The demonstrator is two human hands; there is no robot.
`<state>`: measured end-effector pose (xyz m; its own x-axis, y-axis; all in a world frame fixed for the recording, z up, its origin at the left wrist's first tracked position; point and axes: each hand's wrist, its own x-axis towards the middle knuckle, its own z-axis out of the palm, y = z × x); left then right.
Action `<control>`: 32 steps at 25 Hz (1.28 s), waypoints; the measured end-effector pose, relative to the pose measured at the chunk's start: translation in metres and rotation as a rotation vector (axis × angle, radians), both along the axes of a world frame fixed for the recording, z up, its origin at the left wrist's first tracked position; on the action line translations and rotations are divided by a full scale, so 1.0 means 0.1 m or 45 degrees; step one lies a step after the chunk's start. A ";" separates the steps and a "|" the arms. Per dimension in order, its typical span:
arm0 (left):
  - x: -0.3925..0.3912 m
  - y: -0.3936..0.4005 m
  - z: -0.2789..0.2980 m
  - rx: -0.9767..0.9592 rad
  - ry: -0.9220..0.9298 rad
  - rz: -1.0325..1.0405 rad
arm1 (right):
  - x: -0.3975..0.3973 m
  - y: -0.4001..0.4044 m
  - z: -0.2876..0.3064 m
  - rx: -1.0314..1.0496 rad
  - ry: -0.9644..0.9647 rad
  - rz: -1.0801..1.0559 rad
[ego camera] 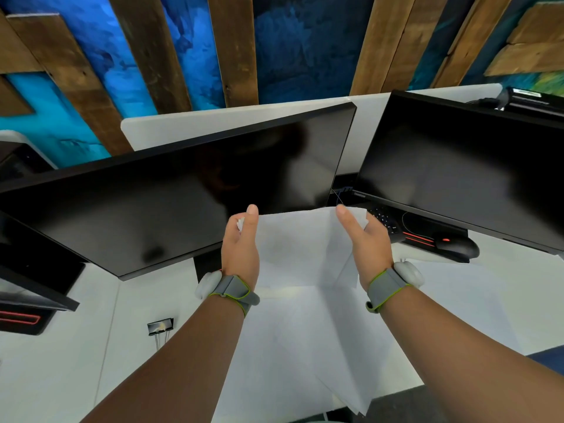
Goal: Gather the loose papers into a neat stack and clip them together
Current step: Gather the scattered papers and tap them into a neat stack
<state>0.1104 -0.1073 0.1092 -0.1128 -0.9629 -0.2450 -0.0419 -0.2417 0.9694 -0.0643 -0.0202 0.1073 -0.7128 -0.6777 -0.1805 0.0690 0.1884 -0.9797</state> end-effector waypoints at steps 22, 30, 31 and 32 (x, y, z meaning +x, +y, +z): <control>0.02 -0.08 -0.19 -0.168 -0.262 -0.234 | 0.01 0.05 -0.12 0.013 -0.076 0.082; 0.12 -0.07 -0.38 0.152 -0.137 -0.262 | -0.10 0.09 -0.39 0.300 0.094 0.099; 0.11 -0.06 -0.37 0.127 -0.117 -0.228 | -0.11 0.09 -0.39 0.292 0.103 0.088; 0.09 -0.05 -0.38 0.102 -0.103 -0.212 | -0.13 0.08 -0.39 0.277 0.122 0.077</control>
<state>0.1198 -0.1128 0.0712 -0.2453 -0.9097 -0.3352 -0.1649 -0.3016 0.9391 -0.0775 -0.0118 0.0687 -0.6928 -0.6725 -0.2602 -0.0402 0.3963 -0.9172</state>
